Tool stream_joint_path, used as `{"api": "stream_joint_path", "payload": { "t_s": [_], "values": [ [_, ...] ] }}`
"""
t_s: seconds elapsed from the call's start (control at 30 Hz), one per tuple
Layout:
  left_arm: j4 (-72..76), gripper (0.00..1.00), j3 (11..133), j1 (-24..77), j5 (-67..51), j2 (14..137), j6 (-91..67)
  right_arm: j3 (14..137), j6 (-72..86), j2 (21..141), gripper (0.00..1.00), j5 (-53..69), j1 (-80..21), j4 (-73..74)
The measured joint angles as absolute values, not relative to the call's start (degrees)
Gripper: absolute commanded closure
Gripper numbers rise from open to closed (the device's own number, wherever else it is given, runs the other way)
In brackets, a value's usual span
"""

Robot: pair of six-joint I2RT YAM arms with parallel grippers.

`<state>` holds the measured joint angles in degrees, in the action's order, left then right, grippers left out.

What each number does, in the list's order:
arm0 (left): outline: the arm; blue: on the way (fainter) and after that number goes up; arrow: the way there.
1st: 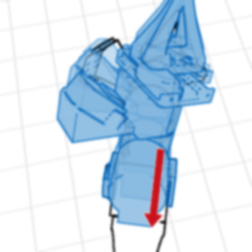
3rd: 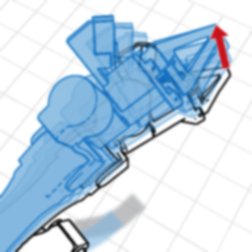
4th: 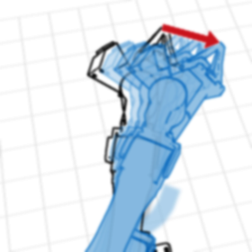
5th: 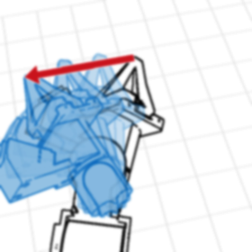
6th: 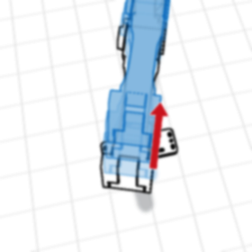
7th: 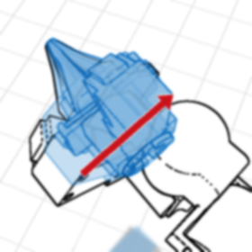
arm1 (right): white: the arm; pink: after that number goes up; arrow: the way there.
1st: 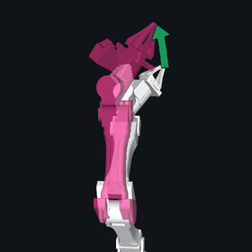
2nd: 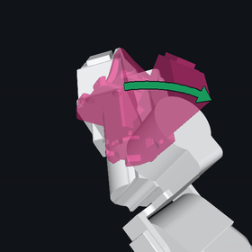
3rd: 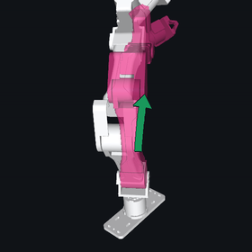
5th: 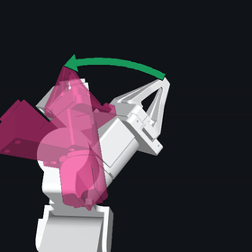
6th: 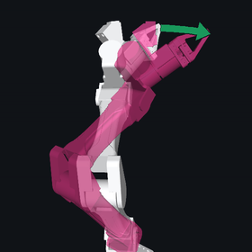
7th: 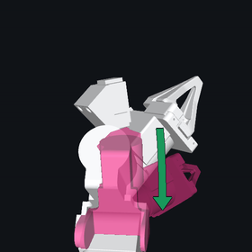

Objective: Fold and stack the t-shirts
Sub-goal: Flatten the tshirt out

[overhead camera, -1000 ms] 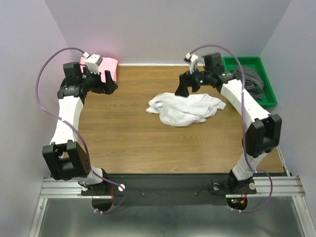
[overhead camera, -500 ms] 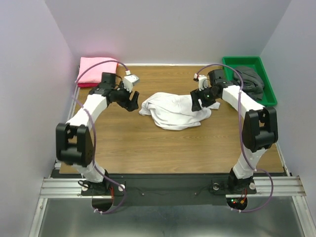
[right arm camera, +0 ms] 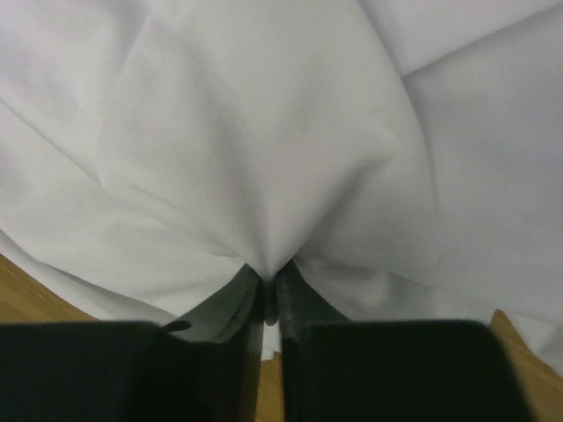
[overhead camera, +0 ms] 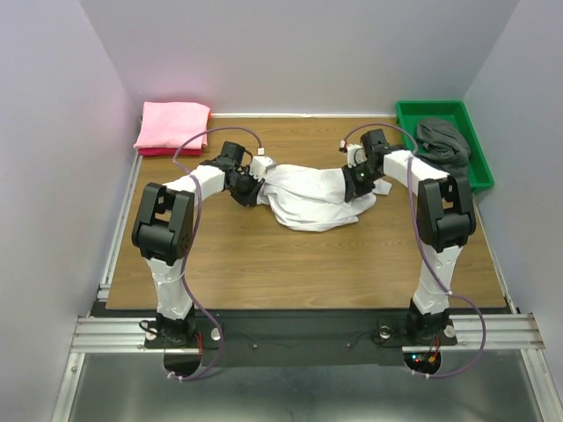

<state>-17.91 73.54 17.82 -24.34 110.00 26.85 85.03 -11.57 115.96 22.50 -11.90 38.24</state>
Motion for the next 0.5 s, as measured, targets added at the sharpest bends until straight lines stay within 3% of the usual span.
{"api": "stream_joint_path", "payload": {
  "t_s": [0.03,0.23,0.5],
  "values": [
    [-17.7,1.0,73.6,17.8,-24.1,110.0,27.4,85.5,-11.2,116.0,0.99,22.6,-11.9,38.3],
    [-17.0,1.0,69.9,16.7,-22.6,106.8,30.8,89.8,-10.5,114.7,0.99,24.6,-11.9,38.3],
    [-22.5,1.0,55.8,14.5,-20.9,85.5,45.9,94.5,-12.0,105.9,0.99,28.8,-11.9,38.1]
  ]
}}
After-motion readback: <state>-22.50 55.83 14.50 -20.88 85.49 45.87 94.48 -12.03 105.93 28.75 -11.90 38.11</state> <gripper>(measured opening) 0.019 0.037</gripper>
